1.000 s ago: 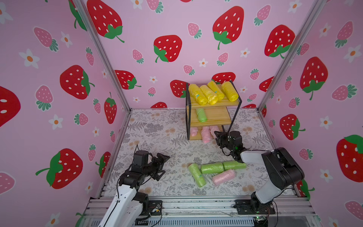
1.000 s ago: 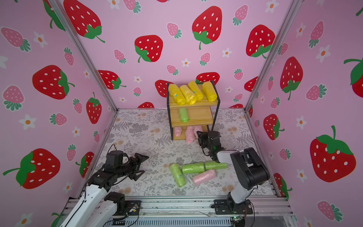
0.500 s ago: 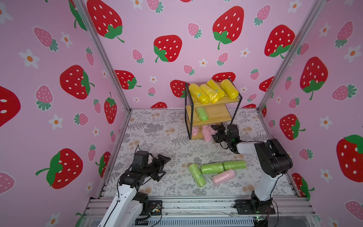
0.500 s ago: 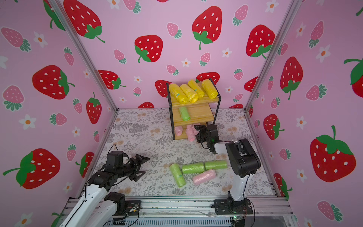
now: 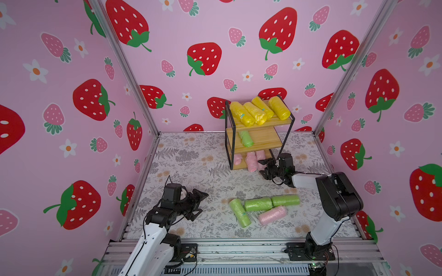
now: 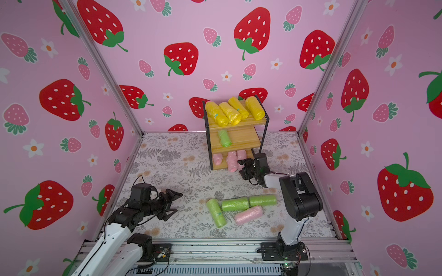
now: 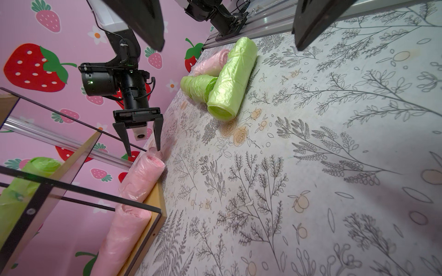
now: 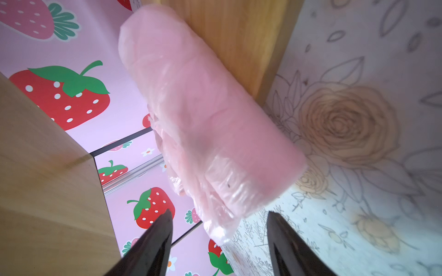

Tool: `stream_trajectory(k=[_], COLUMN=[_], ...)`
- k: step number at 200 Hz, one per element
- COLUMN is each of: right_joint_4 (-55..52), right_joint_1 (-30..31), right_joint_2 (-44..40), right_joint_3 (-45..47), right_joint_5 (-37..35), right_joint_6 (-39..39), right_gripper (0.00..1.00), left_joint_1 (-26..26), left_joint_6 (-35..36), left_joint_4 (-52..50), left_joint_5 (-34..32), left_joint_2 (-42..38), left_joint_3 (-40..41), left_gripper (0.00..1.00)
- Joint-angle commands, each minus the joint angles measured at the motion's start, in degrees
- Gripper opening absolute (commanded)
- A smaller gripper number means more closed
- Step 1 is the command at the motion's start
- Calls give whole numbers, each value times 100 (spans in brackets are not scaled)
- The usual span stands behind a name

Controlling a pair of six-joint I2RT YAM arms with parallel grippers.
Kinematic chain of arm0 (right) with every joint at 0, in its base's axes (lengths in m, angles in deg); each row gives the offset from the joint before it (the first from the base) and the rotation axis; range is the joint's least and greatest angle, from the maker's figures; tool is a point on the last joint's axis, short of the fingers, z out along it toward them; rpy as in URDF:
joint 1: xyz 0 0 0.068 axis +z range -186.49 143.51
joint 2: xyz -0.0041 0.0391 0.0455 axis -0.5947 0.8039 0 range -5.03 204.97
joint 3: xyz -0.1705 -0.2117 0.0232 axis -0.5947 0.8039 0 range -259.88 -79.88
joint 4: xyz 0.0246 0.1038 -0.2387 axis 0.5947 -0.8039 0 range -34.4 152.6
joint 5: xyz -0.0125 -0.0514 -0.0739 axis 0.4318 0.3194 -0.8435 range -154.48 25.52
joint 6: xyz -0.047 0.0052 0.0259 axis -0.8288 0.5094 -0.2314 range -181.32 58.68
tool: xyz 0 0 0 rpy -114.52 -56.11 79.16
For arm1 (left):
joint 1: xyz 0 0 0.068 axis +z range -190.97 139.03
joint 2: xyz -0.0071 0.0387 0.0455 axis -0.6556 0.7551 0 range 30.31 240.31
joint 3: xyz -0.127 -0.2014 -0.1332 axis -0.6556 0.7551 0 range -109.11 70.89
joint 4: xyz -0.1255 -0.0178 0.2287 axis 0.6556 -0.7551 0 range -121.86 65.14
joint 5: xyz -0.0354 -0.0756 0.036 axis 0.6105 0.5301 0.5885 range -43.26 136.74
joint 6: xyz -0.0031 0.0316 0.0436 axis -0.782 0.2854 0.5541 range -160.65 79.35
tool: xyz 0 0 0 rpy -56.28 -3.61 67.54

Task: Sort the rolls of trash bags by color and place them on the shelf
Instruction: Place the roll of trash bags on the shelf.

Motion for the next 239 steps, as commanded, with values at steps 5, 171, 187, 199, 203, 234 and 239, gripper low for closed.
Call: stream_trajectory(k=[5, 171, 187, 199, 203, 234, 239], right_joint_4=[-605, -6, -6, -17, -36, -50, -9], right_joint_1=[-155, -224, -231, -234, -234, -242, -240], right_joint_2=[-205, -114, 10, 93, 121, 372, 420], right_joint_3=[7, 271, 146, 28, -19, -301, -332], right_joint_5=[336, 259, 194, 156, 138, 10, -9], right_joint_6=[-141, -104, -146, -203, -217, -244, -259], right_gripper=[69, 22, 22, 22, 22, 22, 22], left_joint_1=[-17, -34, -35, -41, -29, -34, -35], left_joint_6=[108, 56, 70, 95, 104, 146, 144], left_joint_4=[-222, -347, -356, -387, -390, -411, -411], left_joint_5=[113, 7, 24, 25, 25, 40, 43], left_joint_2=[-88, -111, -91, -65, -58, -12, -1], left_joint_3=[-265, -319, -332, -353, -363, -364, -355], left_gripper=[86, 86, 86, 87, 87, 87, 87])
